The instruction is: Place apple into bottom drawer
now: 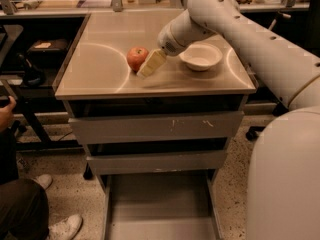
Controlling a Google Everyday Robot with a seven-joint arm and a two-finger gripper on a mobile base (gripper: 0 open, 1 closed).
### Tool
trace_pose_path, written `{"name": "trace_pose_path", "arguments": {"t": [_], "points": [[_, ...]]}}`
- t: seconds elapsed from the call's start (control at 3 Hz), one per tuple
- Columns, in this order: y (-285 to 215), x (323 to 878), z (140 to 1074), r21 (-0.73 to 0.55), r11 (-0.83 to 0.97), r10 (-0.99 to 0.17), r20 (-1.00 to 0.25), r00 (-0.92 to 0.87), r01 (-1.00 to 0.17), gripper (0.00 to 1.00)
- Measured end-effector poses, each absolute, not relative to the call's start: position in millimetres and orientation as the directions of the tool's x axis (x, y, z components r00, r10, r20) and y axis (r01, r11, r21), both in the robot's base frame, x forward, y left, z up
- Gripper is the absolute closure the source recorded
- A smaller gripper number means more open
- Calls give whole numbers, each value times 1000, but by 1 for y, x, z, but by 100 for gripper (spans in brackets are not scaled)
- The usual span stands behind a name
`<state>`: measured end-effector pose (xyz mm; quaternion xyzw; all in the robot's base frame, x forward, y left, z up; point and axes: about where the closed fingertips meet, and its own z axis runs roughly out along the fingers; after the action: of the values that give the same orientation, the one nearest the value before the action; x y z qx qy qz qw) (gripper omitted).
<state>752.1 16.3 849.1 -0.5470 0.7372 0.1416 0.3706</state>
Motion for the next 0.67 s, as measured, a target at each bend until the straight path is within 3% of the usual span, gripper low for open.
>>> {"name": "trace_pose_path", "arguments": {"t": [0.67], "points": [[30,771,834,-154,366,-687,-710,-155,-918,0]]}}
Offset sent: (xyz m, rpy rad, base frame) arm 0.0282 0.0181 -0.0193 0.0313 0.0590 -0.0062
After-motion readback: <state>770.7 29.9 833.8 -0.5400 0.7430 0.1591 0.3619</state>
